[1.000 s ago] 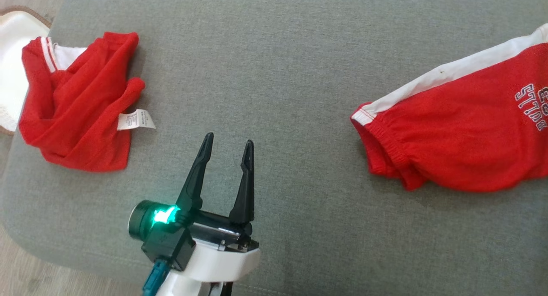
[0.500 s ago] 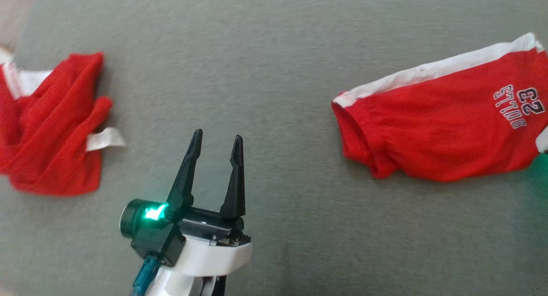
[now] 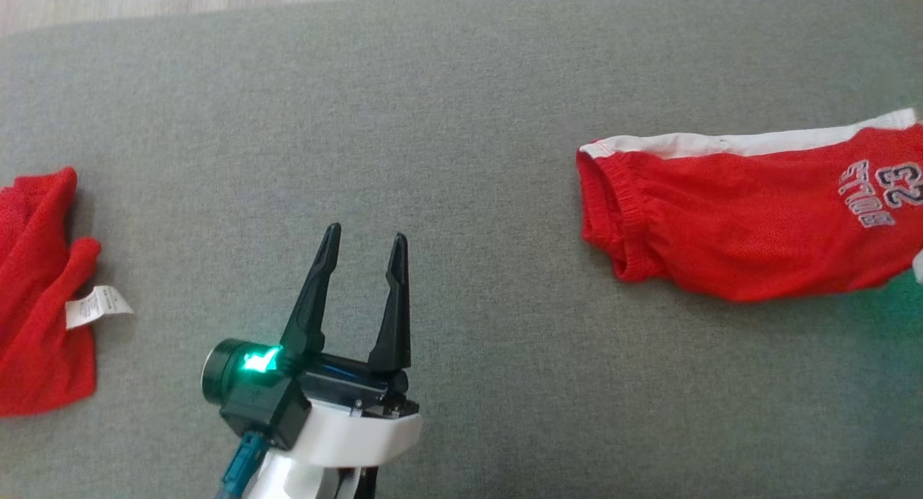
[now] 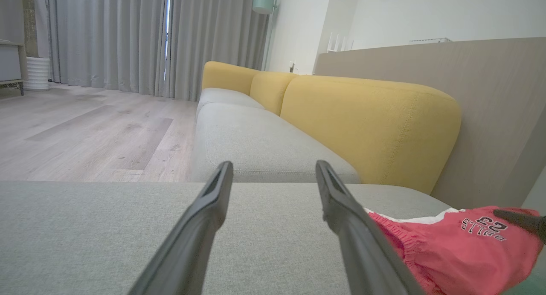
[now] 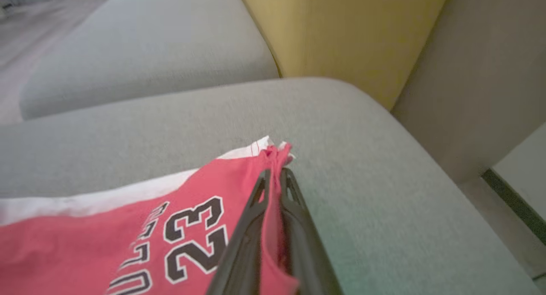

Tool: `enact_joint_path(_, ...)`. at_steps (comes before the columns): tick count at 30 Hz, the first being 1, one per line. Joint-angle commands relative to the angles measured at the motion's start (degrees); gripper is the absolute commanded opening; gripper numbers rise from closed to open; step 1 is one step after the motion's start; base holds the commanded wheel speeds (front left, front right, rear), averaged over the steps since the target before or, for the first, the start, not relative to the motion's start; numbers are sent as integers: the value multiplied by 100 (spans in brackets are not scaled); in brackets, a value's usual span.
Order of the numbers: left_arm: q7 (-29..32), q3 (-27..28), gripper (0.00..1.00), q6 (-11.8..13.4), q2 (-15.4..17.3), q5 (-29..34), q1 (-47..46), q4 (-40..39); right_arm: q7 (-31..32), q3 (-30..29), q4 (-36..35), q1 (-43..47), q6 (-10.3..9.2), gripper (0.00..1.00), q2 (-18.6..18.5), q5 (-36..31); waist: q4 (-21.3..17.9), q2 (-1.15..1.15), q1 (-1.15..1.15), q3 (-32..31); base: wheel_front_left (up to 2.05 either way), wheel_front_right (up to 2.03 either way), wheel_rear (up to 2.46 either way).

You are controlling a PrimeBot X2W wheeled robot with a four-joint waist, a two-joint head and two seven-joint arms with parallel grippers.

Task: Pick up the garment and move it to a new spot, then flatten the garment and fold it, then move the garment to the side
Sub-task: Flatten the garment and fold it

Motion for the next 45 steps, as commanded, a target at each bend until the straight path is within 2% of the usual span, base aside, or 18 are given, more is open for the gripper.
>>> enact_joint_path(1, -29, 179, 100, -44, -12, 40, 19, -141, -223, -2, -317, -39, 39, 0, -77, -85, -20, 0, 0, -81, 0, 0, 0)
enact_joint_path(4, -29, 190, 100, -68, -12, 32, 47, -118, -353, 18, -549, -70, 39, 0, 13, -155, -14, 0, 0, -148, 0, 0, 0)
enact_joint_path(9, -29, 241, 100, -102, -12, 37, 144, -70, -488, 215, -1742, -44, 39, 0, 353, -414, 59, 0, 0, -355, 0, 0, 0)
enact_joint_path(16, -29, 225, 100, -110, -13, 23, 243, -62, 38, 703, -3434, 448, 39, 0, 987, -771, 173, 0, 0, -454, 0, 0, 0)
enact_joint_path(21, -29, 210, 100, -112, -13, -8, 218, -53, 476, 1208, -3848, 964, 39, 0, 1552, -1051, 282, 0, 0, -415, 0, 0, 0)
enact_joint_path(22, -29, 197, 100, -112, -13, -20, 200, -48, 496, 1295, -3829, 1064, 39, 13, 1638, -1112, 313, 0, 0, -405, 0, 0, 0)
enact_joint_path(23, -29, 182, 100, -111, -13, -33, 182, -42, 485, 1334, -3799, 1161, 39, 73, 1740, -1143, 345, 0, 0, -399, 0, 0, 0)
enact_joint_path(24, -29, 167, 100, -111, -13, -45, 167, -36, 432, 1338, -3786, 1249, 39, 100, 1849, -1152, 373, 0, 0, -398, 0, 0, 0)
enact_joint_path(28, -29, 184, 100, -76, -13, -90, 192, -36, -7, 1276, -4035, 1537, 39, 100, 2083, -1038, 421, 0, 0, -469, 0, 0, 0)
enact_joint_path(32, -29, 287, 100, -26, -13, -78, 327, -72, -476, 996, -4353, 1835, 39, 100, 1957, -1013, 371, 0, 0, -687, 0, 0, 0)
enact_joint_path(39, -29, 473, 100, 168, -13, 23, 740, -111, -1138, 181, -4300, 2719, 39, 100, 1887, -1081, 369, 0, 0, -1209, 0, 0, 0)
enact_joint_path(45, -29, 749, 100, 457, -13, 164, 1249, -102, -1420, 270, -4273, 3430, 39, 100, 1870, -992, 376, 0, 0, -1537, 0, 0, 0)
